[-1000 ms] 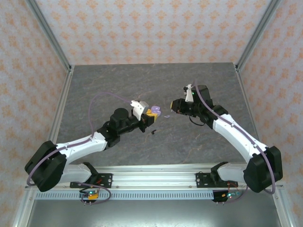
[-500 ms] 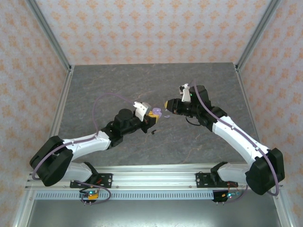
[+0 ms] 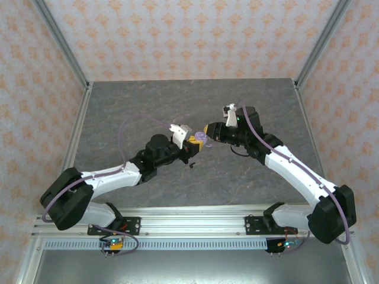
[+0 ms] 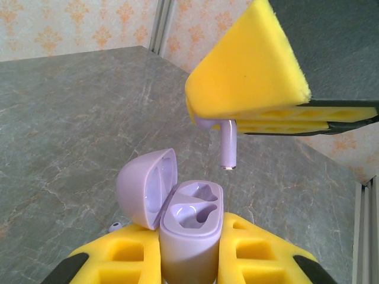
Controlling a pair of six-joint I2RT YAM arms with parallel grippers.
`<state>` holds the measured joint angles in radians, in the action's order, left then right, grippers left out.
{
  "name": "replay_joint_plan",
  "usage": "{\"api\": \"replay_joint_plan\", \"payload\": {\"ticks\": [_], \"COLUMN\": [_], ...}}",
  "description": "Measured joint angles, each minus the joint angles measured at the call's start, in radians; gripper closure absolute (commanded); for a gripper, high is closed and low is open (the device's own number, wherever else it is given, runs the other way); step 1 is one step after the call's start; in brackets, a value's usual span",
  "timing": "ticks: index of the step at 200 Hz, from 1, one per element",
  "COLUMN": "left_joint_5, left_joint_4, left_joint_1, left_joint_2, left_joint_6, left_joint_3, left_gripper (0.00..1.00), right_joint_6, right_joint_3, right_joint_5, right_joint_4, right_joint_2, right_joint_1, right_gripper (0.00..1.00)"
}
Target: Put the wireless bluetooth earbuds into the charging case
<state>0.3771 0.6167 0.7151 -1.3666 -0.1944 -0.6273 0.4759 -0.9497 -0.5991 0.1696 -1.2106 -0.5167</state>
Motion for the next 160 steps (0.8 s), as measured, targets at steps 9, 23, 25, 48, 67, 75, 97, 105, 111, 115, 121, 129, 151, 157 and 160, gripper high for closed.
{"api": "replay_joint_plan", "payload": {"ticks": [9, 23, 25, 48, 67, 75, 97, 105, 111, 115, 121, 129, 151, 157, 160], "left_joint_5": [0.0, 0.0, 0.0, 0.0, 0.0, 0.0, 0.0, 0.0, 0.0, 0.0, 0.0, 0.0, -0.002, -0.002, -0.003], "left_joint_4": [0.001, 0.0, 0.0, 0.0, 0.0, 0.0, 0.0, 0.0, 0.0, -0.002, -0.003, -0.006, -0.007, -0.008, -0.008], "left_joint_1": [0.003, 0.005, 0.005, 0.006, 0.005, 0.006, 0.01, 0.012, 0.012, 0.012, 0.012, 0.012, 0.012, 0.012, 0.012], "left_joint_2": [-0.002, -0.005, -0.006, -0.011, -0.011, -0.011, -0.011, -0.011, -0.011, -0.011, -0.011, -0.011, -0.014, -0.016, -0.016], "left_joint_6": [-0.004, -0.008, -0.008, -0.015, -0.018, -0.019, -0.023, -0.026, -0.026, -0.027, -0.031, -0.035, -0.045, -0.046, -0.048], "left_joint_3": [-0.001, -0.003, -0.005, -0.02, -0.031, -0.033, -0.034, -0.034, -0.035, -0.035, -0.037, -0.04, -0.048, -0.049, -0.05], "left_gripper": [0.9, 0.9, 0.9, 0.9, 0.9, 0.9, 0.9, 0.9, 0.9, 0.9, 0.9, 0.9, 0.9, 0.9, 0.9], "right_joint_6": [0.0, 0.0, 0.0, 0.0, 0.0, 0.0, 0.0, 0.0, 0.0, 0.0, 0.0, 0.0, 0.0, 0.0, 0.0], "right_joint_3": [0.0, 0.0, 0.0, 0.0, 0.0, 0.0, 0.0, 0.0, 0.0, 0.0, 0.0, 0.0, 0.0, 0.0, 0.0], "right_joint_5": [0.0, 0.0, 0.0, 0.001, 0.001, 0.002, 0.008, 0.008, 0.008, 0.008, 0.008, 0.009, 0.014, 0.016, 0.017], "right_joint_4": [-0.002, -0.004, -0.005, -0.006, -0.006, -0.006, -0.006, -0.006, -0.006, -0.006, -0.006, -0.006, -0.006, -0.006, -0.006], "right_joint_2": [0.0, 0.0, 0.0, 0.0, 0.0, -0.001, -0.003, -0.004, -0.005, -0.005, -0.005, -0.005, -0.006, -0.006, -0.006], "right_joint_1": [0.0, 0.0, 0.0, 0.0, 0.0, 0.0, 0.0, 0.0, 0.0, 0.0, 0.0, 0.0, 0.0, 0.0, 0.0], "right_gripper": [0.82, 0.82, 0.82, 0.82, 0.82, 0.82, 0.82, 0.82, 0.82, 0.82, 0.82, 0.82, 0.82, 0.82, 0.82]}}
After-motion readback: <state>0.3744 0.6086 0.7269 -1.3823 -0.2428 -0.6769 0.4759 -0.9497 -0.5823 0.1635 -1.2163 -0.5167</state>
